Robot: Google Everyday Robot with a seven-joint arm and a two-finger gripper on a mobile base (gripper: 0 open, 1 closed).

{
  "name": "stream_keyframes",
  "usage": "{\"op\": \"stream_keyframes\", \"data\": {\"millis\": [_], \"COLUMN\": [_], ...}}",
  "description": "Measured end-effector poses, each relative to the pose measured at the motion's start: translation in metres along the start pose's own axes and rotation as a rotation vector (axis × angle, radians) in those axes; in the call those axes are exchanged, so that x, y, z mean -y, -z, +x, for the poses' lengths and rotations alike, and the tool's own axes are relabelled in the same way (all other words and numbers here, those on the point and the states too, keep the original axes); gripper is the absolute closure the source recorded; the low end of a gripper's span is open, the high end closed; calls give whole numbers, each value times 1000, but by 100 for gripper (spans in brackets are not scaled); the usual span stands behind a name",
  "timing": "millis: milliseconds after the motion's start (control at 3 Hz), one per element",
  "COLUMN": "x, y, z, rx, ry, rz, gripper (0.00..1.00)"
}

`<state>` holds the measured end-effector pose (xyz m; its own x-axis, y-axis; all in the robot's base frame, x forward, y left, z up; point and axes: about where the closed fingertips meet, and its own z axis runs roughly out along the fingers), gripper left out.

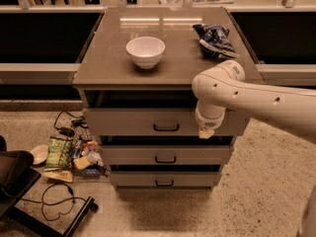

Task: Open top drawer

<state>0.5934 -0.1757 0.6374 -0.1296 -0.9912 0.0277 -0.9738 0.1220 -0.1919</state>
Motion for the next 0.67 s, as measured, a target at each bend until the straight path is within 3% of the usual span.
{"op": "stream_keyframes", "data": {"millis": [333, 667], "x": [1, 1], "y": [3, 3], "z": [0, 0], "rx": [0, 0], "ry": [0, 0], "rz": [0, 0], "gripper": [89, 100]}}
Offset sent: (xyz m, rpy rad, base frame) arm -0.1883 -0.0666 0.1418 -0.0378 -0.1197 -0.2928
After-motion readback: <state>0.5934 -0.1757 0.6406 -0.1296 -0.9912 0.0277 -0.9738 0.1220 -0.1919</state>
